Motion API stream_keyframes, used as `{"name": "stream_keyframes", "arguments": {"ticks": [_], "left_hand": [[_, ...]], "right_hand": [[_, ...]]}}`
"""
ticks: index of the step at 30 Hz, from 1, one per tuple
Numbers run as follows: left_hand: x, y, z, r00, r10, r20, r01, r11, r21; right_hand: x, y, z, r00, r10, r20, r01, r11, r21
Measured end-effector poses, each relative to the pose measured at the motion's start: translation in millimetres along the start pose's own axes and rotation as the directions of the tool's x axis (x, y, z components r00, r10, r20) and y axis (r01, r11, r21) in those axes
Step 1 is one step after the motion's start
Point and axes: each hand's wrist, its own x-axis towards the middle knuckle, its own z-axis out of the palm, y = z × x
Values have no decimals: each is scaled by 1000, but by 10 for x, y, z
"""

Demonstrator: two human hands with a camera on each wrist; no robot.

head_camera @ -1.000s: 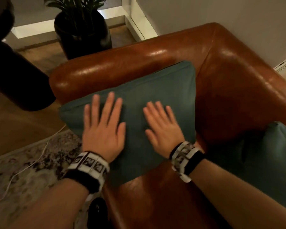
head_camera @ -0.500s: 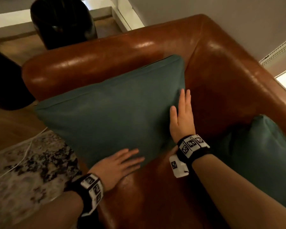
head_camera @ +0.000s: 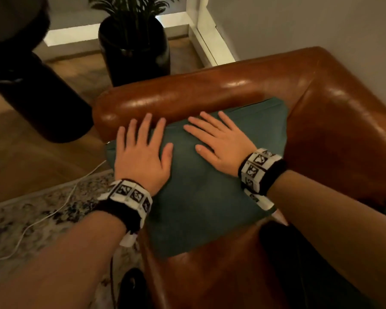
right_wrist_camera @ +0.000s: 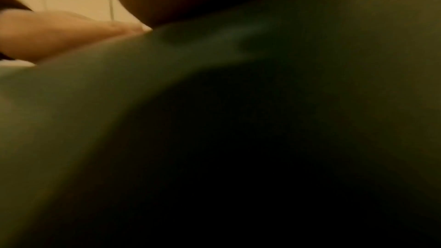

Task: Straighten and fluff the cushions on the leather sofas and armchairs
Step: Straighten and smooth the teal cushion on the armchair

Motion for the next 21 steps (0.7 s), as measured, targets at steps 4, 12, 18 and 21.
{"name": "stream_keyframes", "arguments": {"ticks": [4, 12, 18, 21], "left_hand": [[58, -282, -113, 993, -21, 112, 15, 999, 46], [307, 49, -215, 966, -11, 258, 12, 1000, -2], [304, -1, -125, 972, 29, 232, -23, 999, -29], [207, -233, -148, 977, 50, 207, -54, 999, 10]], "right_hand": [[47, 694, -179, 943, 326, 64, -328, 945, 20], [393, -5, -203, 985, 70, 155, -91, 987, 133], [420, 12, -193, 991, 92, 94, -107, 980, 167], [215, 401, -213, 976, 176, 128, -191, 974, 119]]}}
